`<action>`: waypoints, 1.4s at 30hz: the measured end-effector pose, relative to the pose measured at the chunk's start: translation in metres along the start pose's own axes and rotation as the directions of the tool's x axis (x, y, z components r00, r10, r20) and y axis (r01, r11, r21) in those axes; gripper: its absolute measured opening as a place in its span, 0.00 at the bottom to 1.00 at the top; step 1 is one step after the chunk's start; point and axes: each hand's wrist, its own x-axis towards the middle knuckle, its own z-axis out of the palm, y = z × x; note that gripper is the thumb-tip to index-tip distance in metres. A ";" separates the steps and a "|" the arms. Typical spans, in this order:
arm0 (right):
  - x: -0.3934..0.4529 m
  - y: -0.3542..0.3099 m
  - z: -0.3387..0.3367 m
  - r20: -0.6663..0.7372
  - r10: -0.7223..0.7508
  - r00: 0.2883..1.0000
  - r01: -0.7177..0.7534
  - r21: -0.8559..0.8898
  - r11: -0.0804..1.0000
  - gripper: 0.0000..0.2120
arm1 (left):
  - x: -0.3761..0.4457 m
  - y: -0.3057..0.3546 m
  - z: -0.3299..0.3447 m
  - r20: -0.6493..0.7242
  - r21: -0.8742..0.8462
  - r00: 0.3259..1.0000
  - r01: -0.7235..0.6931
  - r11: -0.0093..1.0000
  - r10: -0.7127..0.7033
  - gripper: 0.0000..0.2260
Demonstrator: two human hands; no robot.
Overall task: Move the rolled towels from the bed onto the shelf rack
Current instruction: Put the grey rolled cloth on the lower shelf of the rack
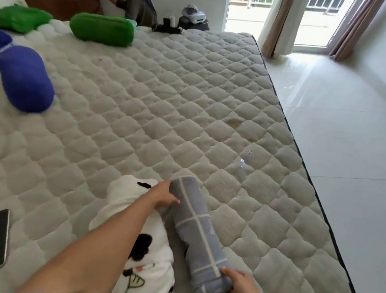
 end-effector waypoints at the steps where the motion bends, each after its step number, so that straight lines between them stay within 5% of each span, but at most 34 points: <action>1: -0.001 -0.003 0.001 0.002 -0.019 1.000 0.019 -0.021 1.000 0.07 | 0.003 0.001 0.001 0.009 -0.003 1.000 -0.007 1.000 0.007 0.34; 6: -0.006 -0.004 0.006 0.028 -0.056 0.998 0.057 -0.042 0.997 0.06 | 0.014 0.001 -0.003 -0.029 -0.015 1.000 -0.008 1.000 0.007 0.33; 10: -0.007 0.002 0.006 0.035 -0.038 0.999 0.039 -0.027 0.999 0.14 | 0.012 0.000 -0.007 0.004 0.044 0.998 -0.058 0.997 0.058 0.29; 19: -0.017 0.001 -0.019 -0.042 -0.075 0.996 0.076 0.028 0.997 0.08 | -0.008 0.007 -0.005 -0.169 0.127 0.983 -0.057 0.990 0.078 0.15; 27: -0.043 -0.020 -0.038 0.084 -0.152 0.985 0.148 0.056 0.987 0.11 | -0.100 0.000 -0.018 -0.381 -0.203 0.924 -0.104 0.974 0.019 0.13; 35: -0.079 -0.048 -0.016 0.456 -0.082 0.886 0.159 -0.132 0.978 0.16 | -0.277 -0.045 -0.003 -0.659 -0.522 0.687 -0.125 0.844 -0.306 0.10; 40: -0.127 0.001 0.010 0.588 0.146 0.796 0.079 -0.340 0.937 0.32 | -0.409 -0.098 0.058 -0.663 -0.706 0.447 -0.110 0.699 -0.600 0.13; 42: -0.151 0.039 0.014 0.625 0.194 0.756 0.135 -0.439 0.888 0.31 | -0.464 -0.119 0.097 -0.643 -0.754 0.335 -0.120 0.646 -0.688 0.13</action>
